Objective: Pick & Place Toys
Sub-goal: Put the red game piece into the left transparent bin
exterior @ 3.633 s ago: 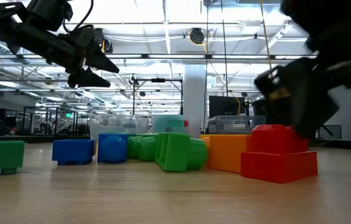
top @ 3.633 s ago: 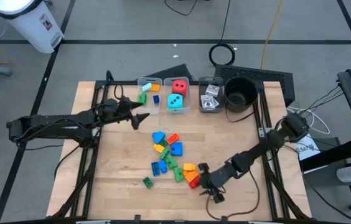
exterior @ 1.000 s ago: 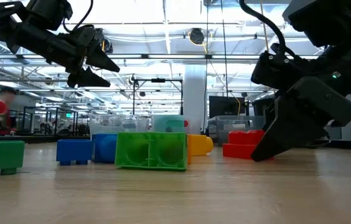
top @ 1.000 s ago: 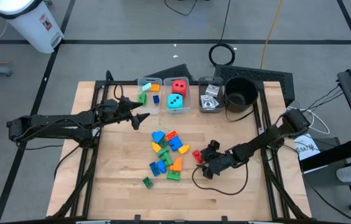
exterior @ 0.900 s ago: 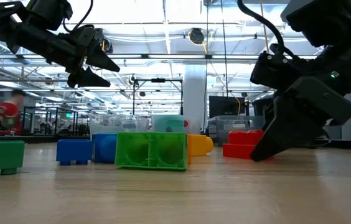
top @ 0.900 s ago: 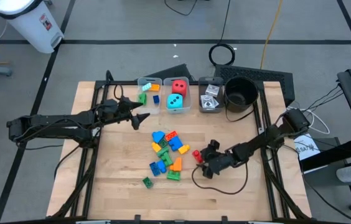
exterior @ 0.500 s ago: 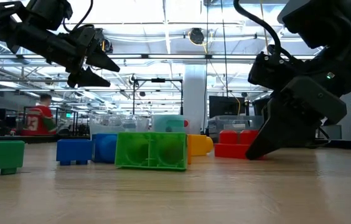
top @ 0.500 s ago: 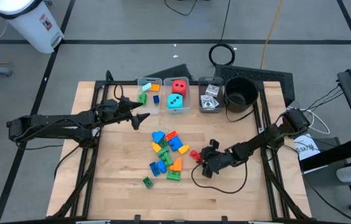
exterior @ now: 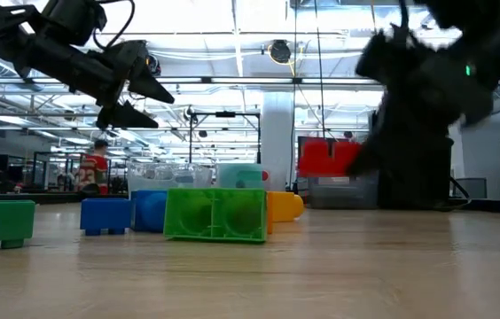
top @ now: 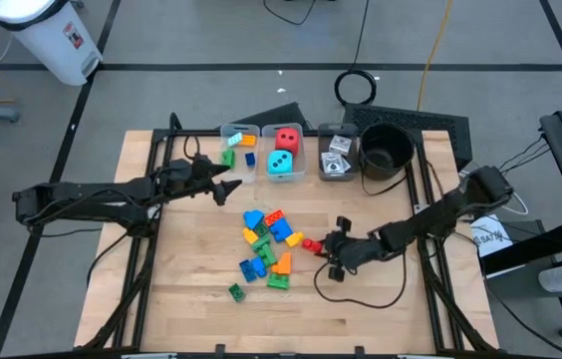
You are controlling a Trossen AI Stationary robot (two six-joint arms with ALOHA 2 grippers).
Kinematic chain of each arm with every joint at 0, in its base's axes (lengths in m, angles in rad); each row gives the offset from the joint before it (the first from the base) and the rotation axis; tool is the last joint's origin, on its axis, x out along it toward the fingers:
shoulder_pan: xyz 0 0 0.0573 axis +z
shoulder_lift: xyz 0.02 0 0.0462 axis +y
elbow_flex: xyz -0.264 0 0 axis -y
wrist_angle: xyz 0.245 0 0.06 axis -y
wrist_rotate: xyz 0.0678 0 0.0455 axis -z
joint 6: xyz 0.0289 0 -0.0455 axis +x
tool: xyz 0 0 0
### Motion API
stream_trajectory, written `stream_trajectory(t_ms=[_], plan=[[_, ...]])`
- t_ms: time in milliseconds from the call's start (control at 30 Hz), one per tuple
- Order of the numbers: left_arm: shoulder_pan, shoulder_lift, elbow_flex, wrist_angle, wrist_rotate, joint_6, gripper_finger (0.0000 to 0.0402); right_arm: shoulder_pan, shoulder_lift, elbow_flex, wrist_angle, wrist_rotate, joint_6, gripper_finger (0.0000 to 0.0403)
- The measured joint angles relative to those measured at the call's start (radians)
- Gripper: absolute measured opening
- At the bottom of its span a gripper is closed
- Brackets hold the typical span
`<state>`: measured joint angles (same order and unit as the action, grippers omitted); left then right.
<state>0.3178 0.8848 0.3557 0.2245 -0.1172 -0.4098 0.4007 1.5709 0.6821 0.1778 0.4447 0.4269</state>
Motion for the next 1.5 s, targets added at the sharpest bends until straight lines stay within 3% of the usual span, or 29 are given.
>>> stream_trajectory(t_ms=[133,233,400,500,700,900,1333,1500], plan=[[-0.001,0.083,0.0,0.06,0.019,-0.021,0.0386,-0.027,-0.094,0.001,0.034,-0.004,-0.08,0.0113],[-0.008,0.178,0.0,0.148,0.107,-0.022,0.0382,-0.069,-0.151,0.001,0.082,-0.004,-0.166,0.0112],[-0.061,0.337,0.006,0.503,0.336,0.017,0.0373,-0.159,-0.189,0.001,0.176,-0.083,-0.23,0.011],[-0.128,0.424,0.03,0.635,0.378,0.072,0.0367,-0.197,-0.188,0.002,0.214,-0.169,-0.231,0.0113],[-0.266,0.585,0.117,0.638,0.379,0.242,0.0358,-0.195,-0.178,0.002,0.214,-0.212,-0.234,0.011],[-0.332,0.726,0.249,0.639,0.377,0.349,0.0346,-0.175,-0.179,0.003,0.221,-0.212,-0.261,0.0113],[-0.346,0.849,0.421,0.531,0.313,0.303,0.0328,-0.163,-0.179,0.003,0.231,-0.211,-0.291,0.0115],[-0.345,0.849,0.423,0.54,0.3,0.304,0.0264,-0.163,-0.179,0.003,0.23,-0.211,-0.291,0.0111]])
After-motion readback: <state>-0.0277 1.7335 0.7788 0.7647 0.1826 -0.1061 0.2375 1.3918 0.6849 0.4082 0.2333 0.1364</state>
